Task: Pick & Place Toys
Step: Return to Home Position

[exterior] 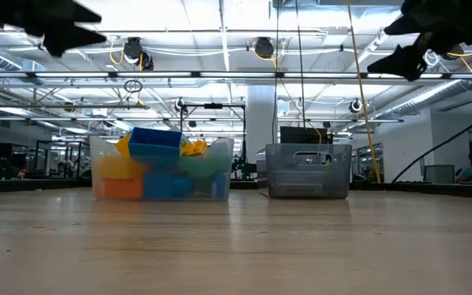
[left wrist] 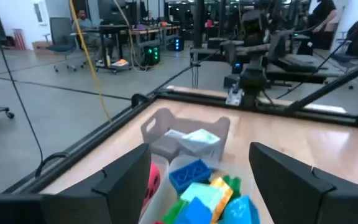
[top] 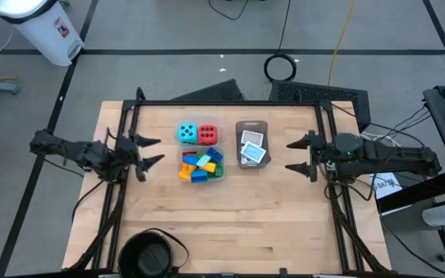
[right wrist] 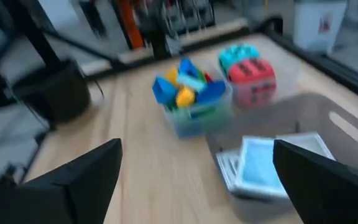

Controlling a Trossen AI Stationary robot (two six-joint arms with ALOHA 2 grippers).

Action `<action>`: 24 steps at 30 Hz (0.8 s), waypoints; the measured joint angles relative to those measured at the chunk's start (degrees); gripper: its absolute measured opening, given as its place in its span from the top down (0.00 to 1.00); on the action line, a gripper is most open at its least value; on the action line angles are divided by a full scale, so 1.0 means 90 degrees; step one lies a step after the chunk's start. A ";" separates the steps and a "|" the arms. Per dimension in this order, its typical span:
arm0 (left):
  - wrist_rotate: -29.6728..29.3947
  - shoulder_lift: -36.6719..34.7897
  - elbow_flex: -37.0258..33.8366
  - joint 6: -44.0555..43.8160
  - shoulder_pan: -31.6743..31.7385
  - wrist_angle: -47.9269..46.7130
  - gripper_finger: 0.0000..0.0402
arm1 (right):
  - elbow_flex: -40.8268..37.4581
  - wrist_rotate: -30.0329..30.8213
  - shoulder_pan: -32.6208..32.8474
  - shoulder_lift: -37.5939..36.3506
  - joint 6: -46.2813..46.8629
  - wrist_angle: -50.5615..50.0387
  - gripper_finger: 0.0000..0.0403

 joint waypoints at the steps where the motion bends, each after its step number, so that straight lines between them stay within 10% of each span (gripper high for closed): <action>1: -0.0019 -0.0054 -0.0194 -0.0014 0.0017 0.0136 0.32 | -0.0191 -0.0002 0.0000 -0.0192 0.0021 0.0223 0.04; 24: 0.0475 -0.1931 -0.1601 -0.0339 0.0678 0.0048 0.32 | -0.2100 0.0065 -0.0003 -0.2299 -0.0671 0.1627 0.03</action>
